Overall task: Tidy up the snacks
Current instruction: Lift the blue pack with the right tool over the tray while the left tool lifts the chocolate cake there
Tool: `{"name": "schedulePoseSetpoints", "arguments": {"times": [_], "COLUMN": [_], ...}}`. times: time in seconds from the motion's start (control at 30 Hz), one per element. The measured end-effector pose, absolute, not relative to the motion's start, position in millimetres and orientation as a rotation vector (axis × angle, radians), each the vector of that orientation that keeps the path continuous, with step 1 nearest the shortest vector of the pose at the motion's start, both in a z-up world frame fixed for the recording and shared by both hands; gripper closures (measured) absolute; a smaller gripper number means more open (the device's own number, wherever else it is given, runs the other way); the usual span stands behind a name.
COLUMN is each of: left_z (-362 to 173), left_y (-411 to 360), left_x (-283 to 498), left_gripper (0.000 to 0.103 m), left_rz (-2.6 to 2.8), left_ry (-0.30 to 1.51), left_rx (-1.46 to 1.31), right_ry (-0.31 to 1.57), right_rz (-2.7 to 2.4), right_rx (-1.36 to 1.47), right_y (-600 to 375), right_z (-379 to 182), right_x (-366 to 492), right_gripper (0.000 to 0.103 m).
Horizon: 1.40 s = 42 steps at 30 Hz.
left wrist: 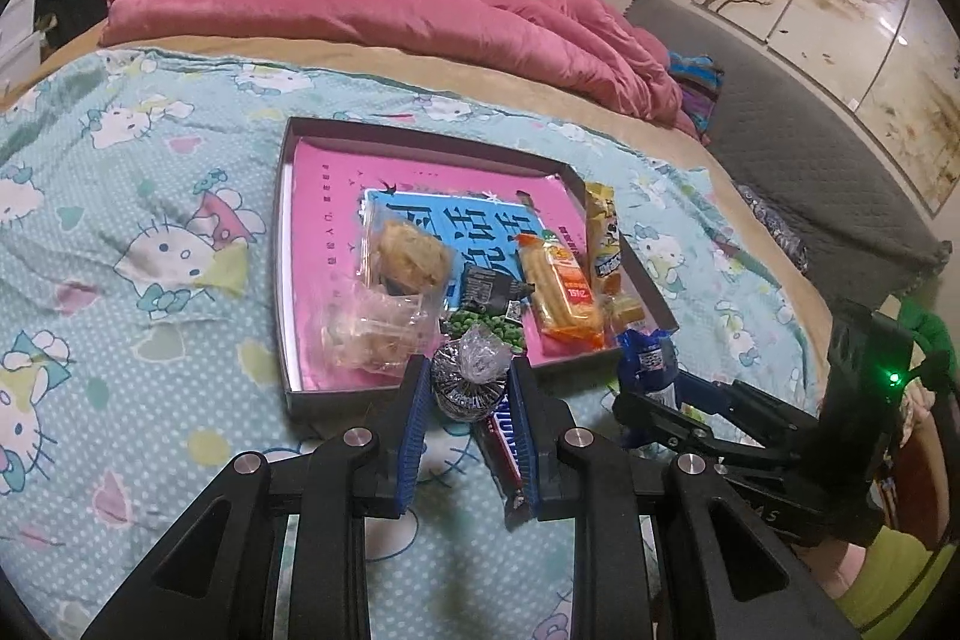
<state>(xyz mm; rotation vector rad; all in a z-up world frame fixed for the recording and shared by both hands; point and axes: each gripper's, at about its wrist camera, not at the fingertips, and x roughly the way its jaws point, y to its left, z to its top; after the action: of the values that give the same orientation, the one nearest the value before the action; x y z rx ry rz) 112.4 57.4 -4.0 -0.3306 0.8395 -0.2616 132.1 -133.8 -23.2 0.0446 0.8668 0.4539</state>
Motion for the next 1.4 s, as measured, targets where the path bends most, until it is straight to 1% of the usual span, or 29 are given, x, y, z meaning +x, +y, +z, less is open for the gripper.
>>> {"name": "schedulePoseSetpoints", "arguments": {"times": [0.97, 1.4], "left_z": [-3.4, -9.3], "left_y": [49.0, 38.5], "left_x": [122.4, 147.0], "left_gripper": [0.076, 0.076], "left_rz": [-0.282, -0.277], "left_ry": [0.828, 0.818], "left_rx": [-0.324, -0.274], "right_ry": [0.823, 0.797], "right_rz": [0.41, 0.393], "right_rx": [0.073, 0.085], "right_y": [-147.4, -149.7], "right_z": [-12.7, -4.6], "right_x": [140.4, 149.5], "right_gripper": [0.047, 0.047]}}
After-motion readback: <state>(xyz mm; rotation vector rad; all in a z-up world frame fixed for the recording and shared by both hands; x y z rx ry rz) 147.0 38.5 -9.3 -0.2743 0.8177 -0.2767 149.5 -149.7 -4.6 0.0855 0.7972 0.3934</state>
